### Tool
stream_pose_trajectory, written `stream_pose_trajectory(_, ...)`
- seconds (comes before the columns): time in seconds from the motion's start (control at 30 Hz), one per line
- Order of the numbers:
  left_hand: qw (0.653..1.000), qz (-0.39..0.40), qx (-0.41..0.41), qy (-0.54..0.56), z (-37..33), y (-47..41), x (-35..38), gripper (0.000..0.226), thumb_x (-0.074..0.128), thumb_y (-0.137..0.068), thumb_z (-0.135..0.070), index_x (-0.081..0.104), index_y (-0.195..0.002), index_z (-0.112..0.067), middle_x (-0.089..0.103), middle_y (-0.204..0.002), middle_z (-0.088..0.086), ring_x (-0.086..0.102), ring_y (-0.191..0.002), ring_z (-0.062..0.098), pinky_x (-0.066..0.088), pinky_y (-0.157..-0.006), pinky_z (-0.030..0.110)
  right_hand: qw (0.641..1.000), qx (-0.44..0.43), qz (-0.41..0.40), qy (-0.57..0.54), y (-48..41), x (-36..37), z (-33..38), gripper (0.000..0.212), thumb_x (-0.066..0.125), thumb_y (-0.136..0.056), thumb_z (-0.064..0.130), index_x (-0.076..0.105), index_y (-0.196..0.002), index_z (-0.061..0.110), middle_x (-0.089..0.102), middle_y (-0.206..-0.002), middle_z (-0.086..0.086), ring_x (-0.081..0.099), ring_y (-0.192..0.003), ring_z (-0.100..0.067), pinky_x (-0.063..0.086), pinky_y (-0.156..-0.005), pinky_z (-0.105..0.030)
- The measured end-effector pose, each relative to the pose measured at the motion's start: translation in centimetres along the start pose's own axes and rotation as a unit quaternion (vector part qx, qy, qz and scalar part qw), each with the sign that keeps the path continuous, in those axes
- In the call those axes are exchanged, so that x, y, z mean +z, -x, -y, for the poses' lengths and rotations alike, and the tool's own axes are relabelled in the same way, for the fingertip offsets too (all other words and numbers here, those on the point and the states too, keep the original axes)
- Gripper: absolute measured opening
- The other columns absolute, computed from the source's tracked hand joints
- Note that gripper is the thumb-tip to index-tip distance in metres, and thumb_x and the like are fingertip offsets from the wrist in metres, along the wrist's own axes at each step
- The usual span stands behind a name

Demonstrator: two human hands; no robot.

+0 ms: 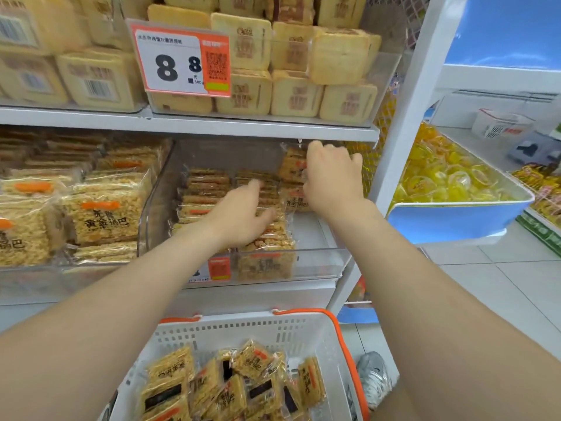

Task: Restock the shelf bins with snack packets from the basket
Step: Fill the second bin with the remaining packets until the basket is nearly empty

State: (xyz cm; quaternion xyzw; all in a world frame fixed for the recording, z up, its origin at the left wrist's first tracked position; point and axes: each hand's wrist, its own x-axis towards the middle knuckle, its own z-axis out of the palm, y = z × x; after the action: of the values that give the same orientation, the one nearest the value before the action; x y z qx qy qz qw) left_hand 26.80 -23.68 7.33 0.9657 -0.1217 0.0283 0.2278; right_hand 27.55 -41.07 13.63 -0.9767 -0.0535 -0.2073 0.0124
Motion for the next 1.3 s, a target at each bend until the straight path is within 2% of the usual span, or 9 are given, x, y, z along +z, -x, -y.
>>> stream_pose_trajectory(0.1,0.993,0.052,0.014,-0.106,1.0,-0.4,1.1,0.066,0.037,-0.106,-0.059,0.041,-0.155,-0.014,0.048,-0.156,0.01,0.043,-0.144,0.032,0.035,-0.118,0.053,0.999,-0.024,0.04,0.01,-0.2,0.8,-0.4,0.041,0.069,-0.092,0.012,0.049,-0.127,0.016,0.065,-0.12,-0.013,0.059,-0.117,-0.039,0.039,-0.098,-0.049)
stream_pose_trajectory(0.27,0.987,0.059,0.019,-0.149,1.0,-0.3,1.1,0.068,0.025,-0.105,-0.065,0.027,-0.163,-0.028,0.036,-0.166,0.003,0.028,-0.153,0.03,0.021,-0.124,0.057,0.996,-0.035,0.075,0.028,-0.2,2.2,-0.5,0.055,0.067,-0.091,0.01,0.052,-0.142,0.025,0.062,-0.126,-0.015,0.059,-0.12,-0.041,0.04,-0.102,-0.049)
stream_pose_trajectory(0.37,0.981,0.066,-0.003,-0.181,0.8,-0.2,1.0,0.072,0.021,-0.104,-0.069,0.029,-0.162,-0.028,0.035,-0.166,0.003,0.03,-0.153,0.028,0.021,-0.121,0.06,0.996,-0.032,0.055,0.054,-0.5,2.6,-0.4,0.054,0.069,-0.091,0.011,0.055,-0.141,0.026,0.063,-0.127,-0.014,0.056,-0.124,-0.042,0.04,-0.104,-0.05)
stream_pose_trajectory(0.53,0.976,0.076,-0.02,-0.204,0.3,-0.1,0.7,0.077,0.019,-0.102,-0.073,0.032,-0.16,-0.024,0.037,-0.164,0.003,0.032,-0.152,0.028,0.019,-0.122,0.063,0.996,-0.024,0.029,0.082,-1.2,3.1,-0.2,0.055,0.066,-0.087,0.001,0.062,-0.135,0.027,0.064,-0.125,-0.014,0.051,-0.127,-0.043,0.037,-0.105,-0.053)
stream_pose_trajectory(0.73,0.974,0.072,-0.032,-0.215,0.0,-0.1,0.7,0.079,0.02,-0.101,-0.073,0.034,-0.158,-0.021,0.039,-0.162,0.005,0.035,-0.149,0.029,0.023,-0.12,0.066,0.994,-0.04,-0.026,0.094,-1.6,3.0,-0.4,0.052,0.066,-0.085,0.004,0.068,-0.128,0.033,0.062,-0.126,-0.012,0.048,-0.128,-0.04,0.034,-0.105,-0.051)
stream_pose_trajectory(0.8,0.973,0.067,-0.038,-0.217,-0.1,0.0,0.7,0.08,0.021,-0.101,-0.074,0.034,-0.157,-0.019,0.04,-0.161,0.005,0.037,-0.148,0.03,0.024,-0.119,0.066,0.995,-0.047,-0.002,0.09,-1.6,3.2,-0.4,0.052,0.065,-0.087,0.004,0.068,-0.129,0.034,0.063,-0.127,-0.013,0.049,-0.128,-0.04,0.035,-0.106,-0.05)
stream_pose_trajectory(0.97,0.979,0.063,-0.042,-0.189,0.2,0.1,0.9,0.079,0.022,-0.101,-0.074,0.036,-0.154,-0.017,0.039,-0.161,0.004,0.033,-0.149,0.028,0.022,-0.12,0.067,0.991,-0.036,0.117,0.053,-0.6,5.4,0.0,0.042,0.057,-0.092,-0.002,0.067,-0.126,0.021,0.067,-0.119,-0.014,0.058,-0.117,-0.038,0.045,-0.099,-0.047)
stream_pose_trajectory(1.17,0.983,0.063,-0.041,-0.17,0.5,0.0,1.1,0.08,0.023,-0.101,-0.073,0.033,-0.158,-0.018,0.032,-0.167,0.004,0.023,-0.155,0.026,0.017,-0.122,0.067,0.995,-0.019,0.077,0.06,-0.9,6.0,0.7,0.036,0.059,-0.092,-0.003,0.069,-0.12,0.017,0.064,-0.121,-0.015,0.055,-0.121,-0.038,0.046,-0.1,-0.048)
stream_pose_trajectory(1.3,0.982,0.064,-0.04,-0.171,0.6,-0.1,1.3,0.08,0.024,-0.102,-0.073,0.03,-0.16,-0.018,0.029,-0.169,0.004,0.02,-0.157,0.027,0.015,-0.122,0.069,0.991,0.006,0.128,0.028,-0.8,6.9,0.6,0.04,0.058,-0.091,-0.009,0.068,-0.125,0.009,0.055,-0.13,-0.02,0.049,-0.125,-0.04,0.051,-0.1,-0.049)
